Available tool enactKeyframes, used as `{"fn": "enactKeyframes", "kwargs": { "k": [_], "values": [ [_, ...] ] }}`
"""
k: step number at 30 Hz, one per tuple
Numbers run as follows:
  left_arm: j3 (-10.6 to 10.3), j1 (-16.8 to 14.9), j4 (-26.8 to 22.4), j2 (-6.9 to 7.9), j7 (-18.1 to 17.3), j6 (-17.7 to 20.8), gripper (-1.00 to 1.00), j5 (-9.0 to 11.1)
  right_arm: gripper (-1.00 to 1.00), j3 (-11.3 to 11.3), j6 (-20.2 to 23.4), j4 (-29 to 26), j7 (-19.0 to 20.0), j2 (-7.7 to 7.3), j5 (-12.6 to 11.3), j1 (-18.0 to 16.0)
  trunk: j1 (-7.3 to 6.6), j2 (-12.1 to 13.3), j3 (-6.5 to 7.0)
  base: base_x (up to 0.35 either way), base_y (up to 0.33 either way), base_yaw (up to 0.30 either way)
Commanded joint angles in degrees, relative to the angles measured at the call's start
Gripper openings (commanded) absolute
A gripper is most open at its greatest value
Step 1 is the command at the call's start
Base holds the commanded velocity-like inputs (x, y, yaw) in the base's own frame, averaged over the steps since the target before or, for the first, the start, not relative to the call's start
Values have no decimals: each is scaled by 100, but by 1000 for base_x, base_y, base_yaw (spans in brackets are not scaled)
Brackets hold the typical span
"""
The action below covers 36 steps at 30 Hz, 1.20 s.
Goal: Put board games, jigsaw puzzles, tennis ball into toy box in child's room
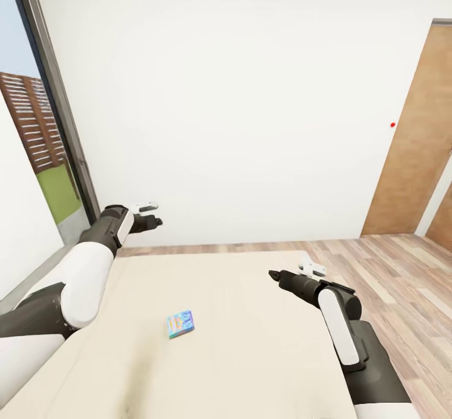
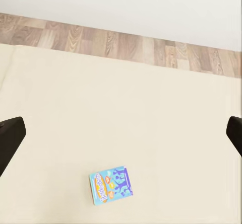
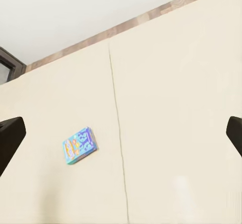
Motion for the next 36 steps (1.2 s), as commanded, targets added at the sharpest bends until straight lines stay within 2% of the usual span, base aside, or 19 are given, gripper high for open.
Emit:
{"fn": "enactKeyframes", "kwargs": {
  "k": [1,12,36],
  "values": [
    [42,-22,-16,-8,-42,42,100,-59,100,-2,17,-4,-52,3,-61,-3,3,-7,-15,0,0,-63],
    [42,-268,-52,-109,-18,331,100,-51,100,7,32,-11,-46,-5,-60,-2,3,-7,-118,0,0,-63],
    [50,-288,-28,-116,21,248,100,-50,100,19,44,-28,-39,-3,-62,-1,3,-7,-345,0,0,-64]
  ]
}}
